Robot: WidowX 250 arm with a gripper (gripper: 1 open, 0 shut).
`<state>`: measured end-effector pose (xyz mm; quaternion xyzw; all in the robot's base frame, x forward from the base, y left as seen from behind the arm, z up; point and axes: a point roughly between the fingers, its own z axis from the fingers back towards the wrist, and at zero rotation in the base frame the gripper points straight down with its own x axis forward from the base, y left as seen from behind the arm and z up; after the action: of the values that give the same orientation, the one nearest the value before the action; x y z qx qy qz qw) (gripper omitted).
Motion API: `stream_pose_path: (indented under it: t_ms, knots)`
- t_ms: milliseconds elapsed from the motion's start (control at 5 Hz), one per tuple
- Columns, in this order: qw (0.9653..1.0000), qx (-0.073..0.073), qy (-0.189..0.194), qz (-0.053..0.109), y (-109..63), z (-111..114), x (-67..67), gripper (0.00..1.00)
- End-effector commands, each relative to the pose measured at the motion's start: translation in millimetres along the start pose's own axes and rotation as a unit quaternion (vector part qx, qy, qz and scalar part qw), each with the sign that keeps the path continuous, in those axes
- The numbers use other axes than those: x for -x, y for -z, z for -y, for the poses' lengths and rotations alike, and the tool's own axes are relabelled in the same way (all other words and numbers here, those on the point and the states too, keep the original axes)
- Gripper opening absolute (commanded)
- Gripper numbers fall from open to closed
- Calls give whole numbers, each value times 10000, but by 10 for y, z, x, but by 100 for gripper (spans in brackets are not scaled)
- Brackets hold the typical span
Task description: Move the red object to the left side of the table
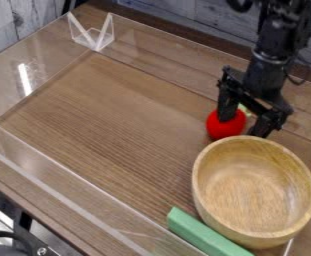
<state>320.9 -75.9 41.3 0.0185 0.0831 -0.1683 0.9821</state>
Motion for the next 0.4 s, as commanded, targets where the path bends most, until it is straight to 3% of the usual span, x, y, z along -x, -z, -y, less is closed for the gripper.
stream_pose_path:
  t_ms: [0,200]
  knots:
    - [9995,-102,261,175,16,-45,-104,100]
    - [9992,-130,353,123,143,-65,-117,0]
